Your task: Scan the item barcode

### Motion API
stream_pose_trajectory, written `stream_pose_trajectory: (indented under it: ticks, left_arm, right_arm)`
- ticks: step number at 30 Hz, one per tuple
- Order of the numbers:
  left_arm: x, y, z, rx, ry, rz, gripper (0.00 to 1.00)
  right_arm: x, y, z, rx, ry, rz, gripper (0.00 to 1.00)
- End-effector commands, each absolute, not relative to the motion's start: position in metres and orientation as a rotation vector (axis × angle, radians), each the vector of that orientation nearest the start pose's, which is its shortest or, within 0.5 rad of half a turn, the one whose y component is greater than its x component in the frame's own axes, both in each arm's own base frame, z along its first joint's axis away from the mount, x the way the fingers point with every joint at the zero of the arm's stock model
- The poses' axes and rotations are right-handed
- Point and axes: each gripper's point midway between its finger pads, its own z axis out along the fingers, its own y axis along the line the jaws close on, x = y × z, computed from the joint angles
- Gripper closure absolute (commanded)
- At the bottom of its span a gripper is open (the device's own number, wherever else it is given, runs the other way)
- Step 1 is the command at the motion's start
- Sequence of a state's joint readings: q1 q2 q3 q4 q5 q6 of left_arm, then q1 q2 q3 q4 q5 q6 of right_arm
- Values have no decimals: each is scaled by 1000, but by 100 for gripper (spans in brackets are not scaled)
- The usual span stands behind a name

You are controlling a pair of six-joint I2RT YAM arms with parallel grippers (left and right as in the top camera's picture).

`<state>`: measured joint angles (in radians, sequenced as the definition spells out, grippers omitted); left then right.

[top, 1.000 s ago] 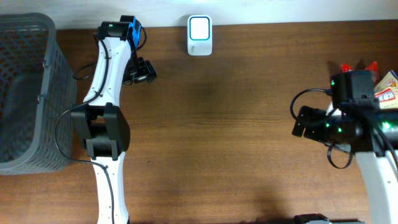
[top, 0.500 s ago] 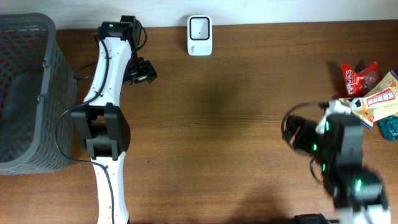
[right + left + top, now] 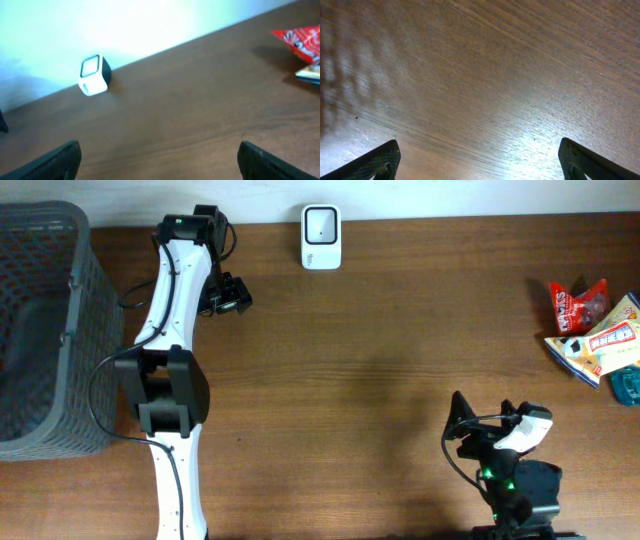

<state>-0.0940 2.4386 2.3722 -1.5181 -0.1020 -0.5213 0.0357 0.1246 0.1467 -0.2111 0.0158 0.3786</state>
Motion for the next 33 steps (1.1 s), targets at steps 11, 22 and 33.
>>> stream_pose_trajectory:
  ticks: [11, 22, 33]
  left_arm:
    - [466, -28, 91, -673, 3031, 149, 1]
    - [466, -28, 91, -673, 3031, 149, 1]
    - [466, -28, 91, -673, 3031, 149, 1]
  right_arm:
    - [245, 16, 195, 126, 1499, 248, 2]
    - [246, 15, 156, 144, 1647, 235, 1]
    - [246, 14, 156, 147, 1646, 232, 2]
